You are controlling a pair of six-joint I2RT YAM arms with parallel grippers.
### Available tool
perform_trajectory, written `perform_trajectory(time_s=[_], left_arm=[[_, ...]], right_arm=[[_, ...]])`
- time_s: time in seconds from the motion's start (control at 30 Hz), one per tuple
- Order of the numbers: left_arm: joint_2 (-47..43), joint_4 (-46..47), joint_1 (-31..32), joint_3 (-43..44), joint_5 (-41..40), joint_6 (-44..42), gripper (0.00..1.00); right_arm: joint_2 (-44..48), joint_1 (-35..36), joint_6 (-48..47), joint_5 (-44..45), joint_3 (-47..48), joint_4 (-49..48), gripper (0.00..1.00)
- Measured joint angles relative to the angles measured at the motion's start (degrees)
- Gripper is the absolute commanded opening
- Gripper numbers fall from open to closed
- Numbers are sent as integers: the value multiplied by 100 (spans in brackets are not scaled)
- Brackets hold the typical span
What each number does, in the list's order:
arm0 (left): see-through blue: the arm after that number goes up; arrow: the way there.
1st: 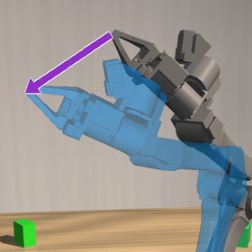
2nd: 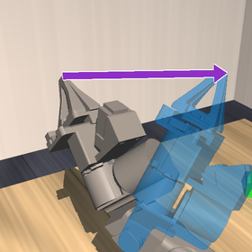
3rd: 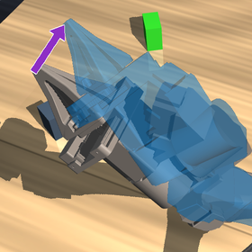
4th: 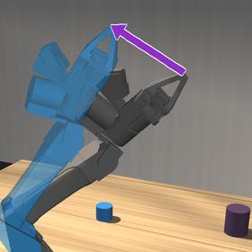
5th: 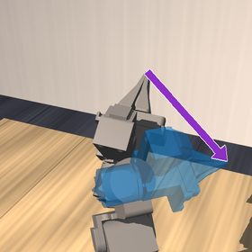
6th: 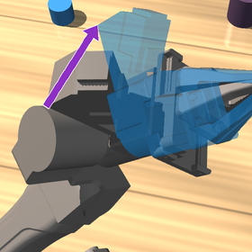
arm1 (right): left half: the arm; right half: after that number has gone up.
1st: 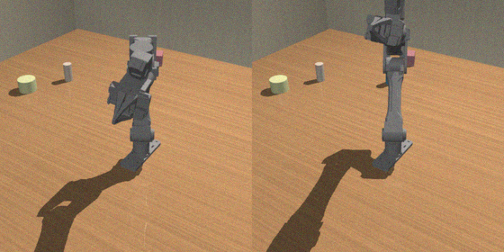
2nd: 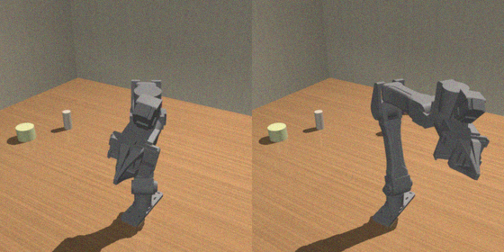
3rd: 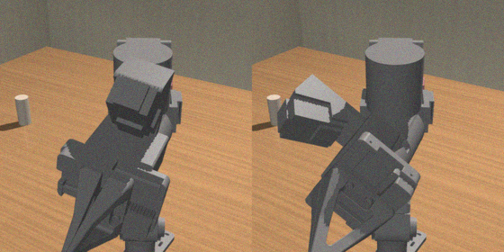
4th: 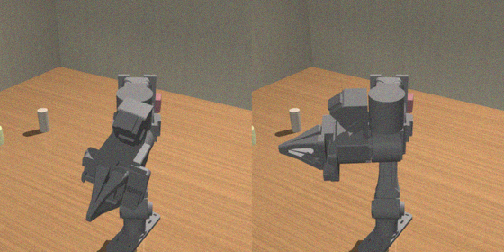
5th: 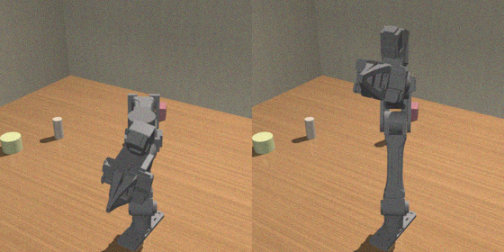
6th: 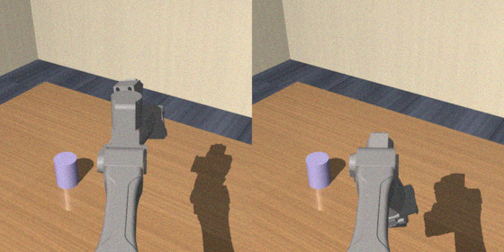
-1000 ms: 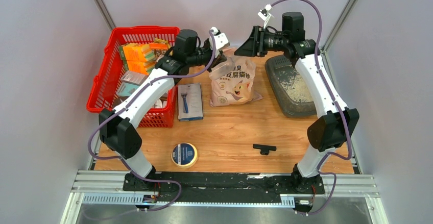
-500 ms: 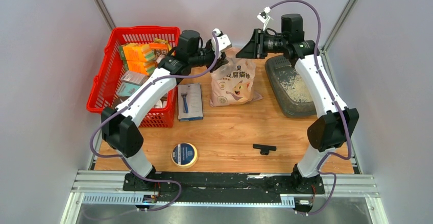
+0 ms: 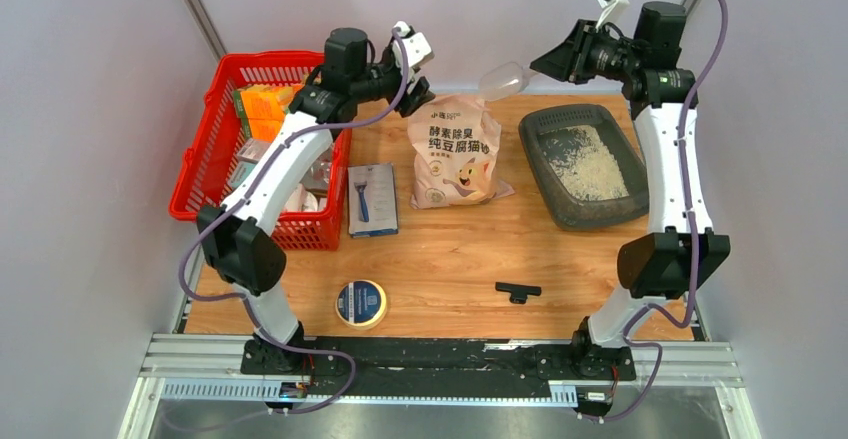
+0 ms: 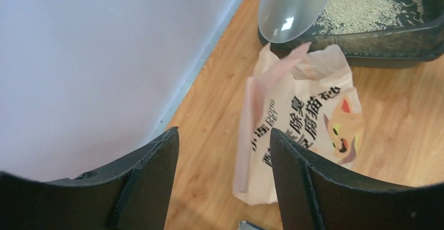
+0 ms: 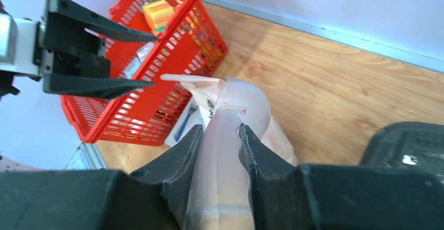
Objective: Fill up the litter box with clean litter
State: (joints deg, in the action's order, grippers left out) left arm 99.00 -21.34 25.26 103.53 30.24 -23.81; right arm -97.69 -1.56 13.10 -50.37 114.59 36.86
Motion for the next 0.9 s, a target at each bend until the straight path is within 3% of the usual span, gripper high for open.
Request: perform_trajectory(time_s=[0.2, 0.4, 0.5, 0.53, 0.73, 0.9], left_arm=[[817, -293, -9, 839, 350, -459, 72], [1403, -892, 28, 1023, 667, -636, 72], [1521, -977, 61, 1023, 658, -640, 54], [1537, -977, 63, 1023, 647, -638, 43], [1543, -979, 55, 1025, 684, -651, 2], [1458, -1119, 44, 1003, 984, -415, 0]], right_arm=[[74, -164, -680, 402, -92, 120, 0], [323, -162, -1266, 802, -214, 201, 0], [315, -146, -1252, 804, 24, 435, 0], [317, -129, -1244, 800, 57, 481, 0], [186, 299, -1244, 1051, 197, 1069, 0], [15, 658, -1250, 1298, 328, 1740, 0]])
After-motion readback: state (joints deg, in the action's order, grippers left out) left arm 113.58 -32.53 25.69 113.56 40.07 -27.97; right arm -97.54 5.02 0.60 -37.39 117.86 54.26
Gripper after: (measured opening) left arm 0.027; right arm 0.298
